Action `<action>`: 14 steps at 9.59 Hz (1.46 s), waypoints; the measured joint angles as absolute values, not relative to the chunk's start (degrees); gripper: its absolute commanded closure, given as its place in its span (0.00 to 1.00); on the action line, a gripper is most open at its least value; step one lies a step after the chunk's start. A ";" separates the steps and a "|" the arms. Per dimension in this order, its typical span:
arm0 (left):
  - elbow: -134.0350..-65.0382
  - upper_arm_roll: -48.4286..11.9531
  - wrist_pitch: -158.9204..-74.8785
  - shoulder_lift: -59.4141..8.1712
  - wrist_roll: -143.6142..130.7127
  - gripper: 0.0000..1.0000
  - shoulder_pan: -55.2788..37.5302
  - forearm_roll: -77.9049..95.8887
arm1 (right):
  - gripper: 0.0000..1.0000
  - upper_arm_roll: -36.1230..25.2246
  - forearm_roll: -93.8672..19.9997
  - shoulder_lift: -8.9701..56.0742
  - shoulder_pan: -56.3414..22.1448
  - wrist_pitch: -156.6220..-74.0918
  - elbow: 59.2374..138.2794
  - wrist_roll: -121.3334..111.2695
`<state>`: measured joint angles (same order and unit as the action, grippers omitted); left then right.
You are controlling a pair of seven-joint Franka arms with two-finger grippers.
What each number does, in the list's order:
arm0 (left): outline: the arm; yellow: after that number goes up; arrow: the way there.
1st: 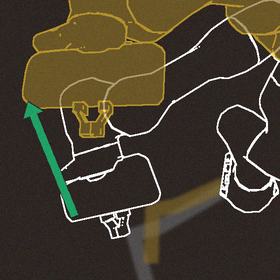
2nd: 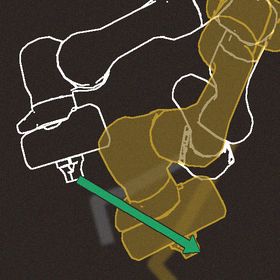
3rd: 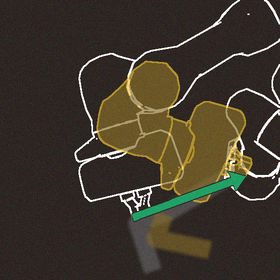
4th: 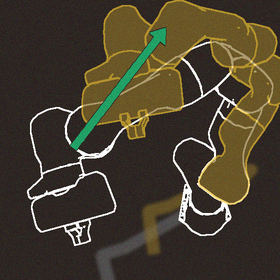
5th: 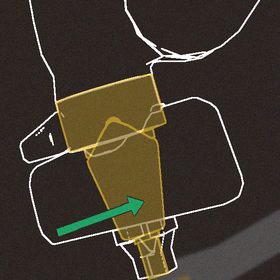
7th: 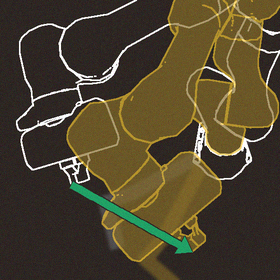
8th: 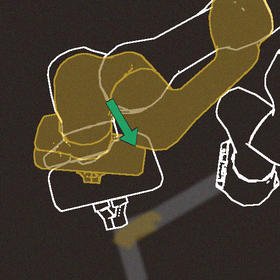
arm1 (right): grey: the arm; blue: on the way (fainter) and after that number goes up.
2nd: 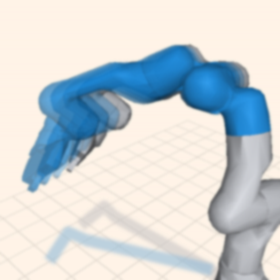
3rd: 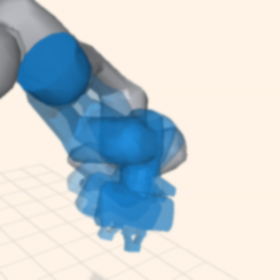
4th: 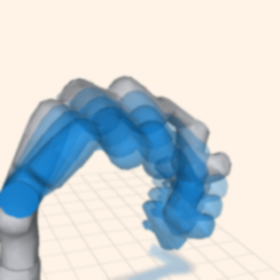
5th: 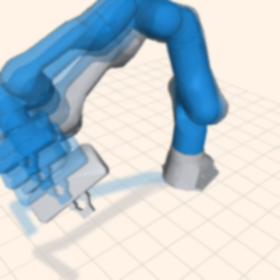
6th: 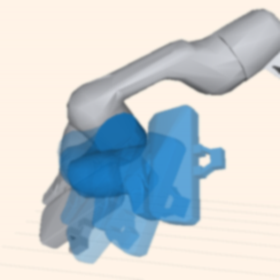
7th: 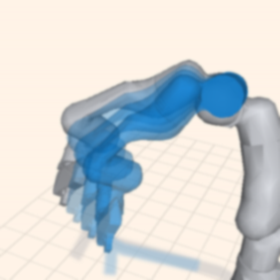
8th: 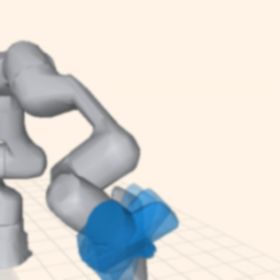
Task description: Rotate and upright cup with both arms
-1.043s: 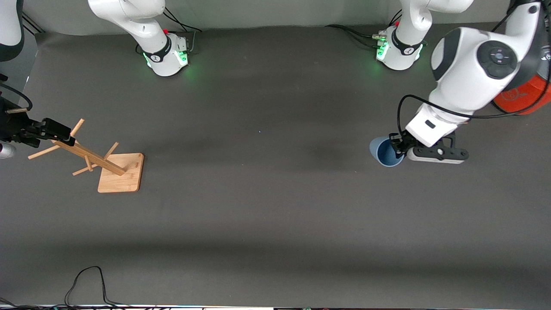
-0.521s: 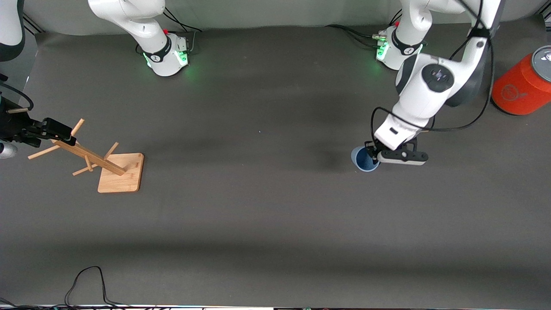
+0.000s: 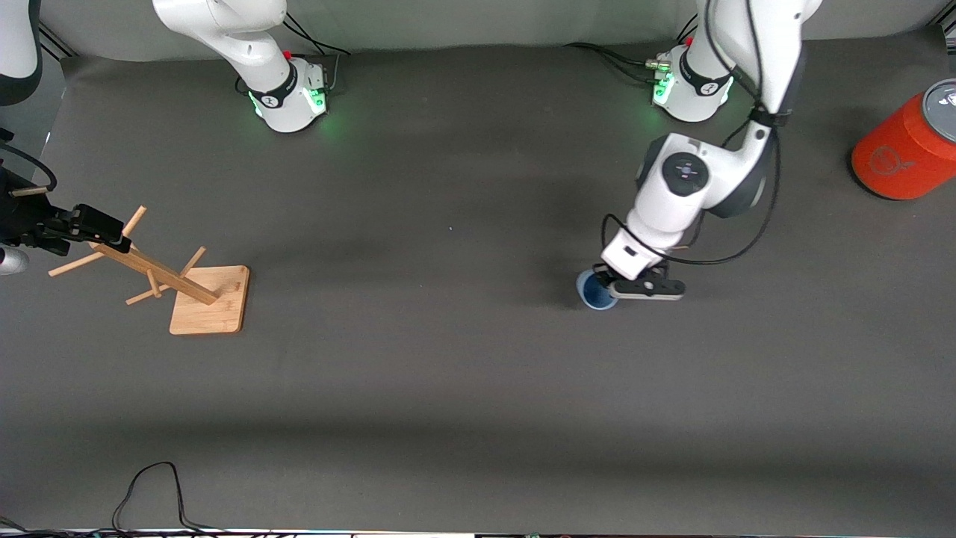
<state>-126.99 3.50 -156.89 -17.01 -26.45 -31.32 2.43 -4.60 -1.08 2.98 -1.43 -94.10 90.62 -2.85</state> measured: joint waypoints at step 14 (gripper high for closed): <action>-97.35 4.52 -105.00 -9.57 -30.17 0.00 -31.78 -1.48 | 0.00 -4.59 -1.07 2.99 -1.43 -94.10 90.61 -2.85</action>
